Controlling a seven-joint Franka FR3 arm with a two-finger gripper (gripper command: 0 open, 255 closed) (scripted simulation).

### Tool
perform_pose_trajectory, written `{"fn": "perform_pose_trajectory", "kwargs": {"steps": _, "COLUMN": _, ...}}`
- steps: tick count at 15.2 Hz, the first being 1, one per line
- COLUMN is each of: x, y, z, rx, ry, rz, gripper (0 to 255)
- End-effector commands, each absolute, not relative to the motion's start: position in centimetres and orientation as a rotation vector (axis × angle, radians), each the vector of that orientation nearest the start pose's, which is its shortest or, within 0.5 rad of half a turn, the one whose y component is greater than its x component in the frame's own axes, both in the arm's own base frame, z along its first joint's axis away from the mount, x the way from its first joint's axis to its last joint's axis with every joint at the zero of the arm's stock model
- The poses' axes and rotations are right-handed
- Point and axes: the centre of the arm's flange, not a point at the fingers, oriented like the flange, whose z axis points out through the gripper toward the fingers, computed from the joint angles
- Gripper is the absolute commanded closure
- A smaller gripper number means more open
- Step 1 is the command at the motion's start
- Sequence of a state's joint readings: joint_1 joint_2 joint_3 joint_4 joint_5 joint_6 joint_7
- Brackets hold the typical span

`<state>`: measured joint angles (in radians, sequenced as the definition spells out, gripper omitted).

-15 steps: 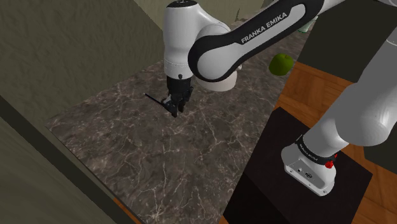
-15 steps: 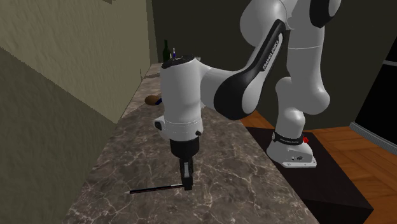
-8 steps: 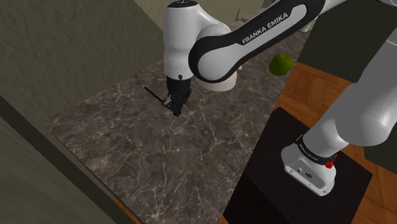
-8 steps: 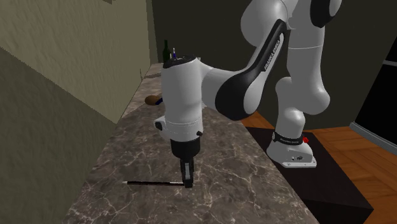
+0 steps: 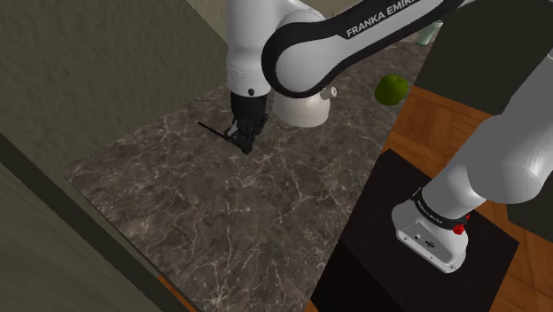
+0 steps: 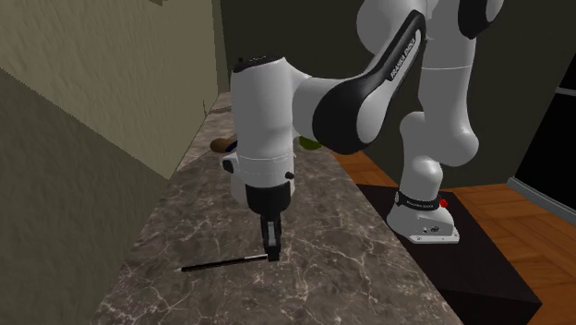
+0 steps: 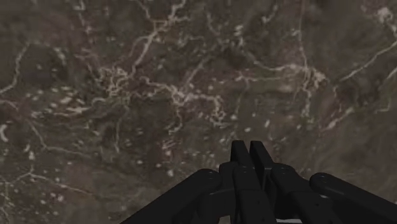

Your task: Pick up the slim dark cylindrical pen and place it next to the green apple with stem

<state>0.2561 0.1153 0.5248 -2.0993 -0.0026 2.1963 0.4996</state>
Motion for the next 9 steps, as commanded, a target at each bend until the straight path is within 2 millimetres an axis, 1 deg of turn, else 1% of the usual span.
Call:
{"fn": "perform_pose_trajectory", "kwargs": {"steps": 1, "x": 40.0, "y": 39.2, "z": 38.3, "rx": -3.068, "ry": -0.432, "rz": 0.055, "gripper": 255}}
{"fn": "perform_pose_trajectory", "kwargs": {"steps": 9, "x": 40.0, "y": 39.2, "z": 42.5, "rx": -3.068, "ry": -0.432, "rz": 0.055, "gripper": 255}}
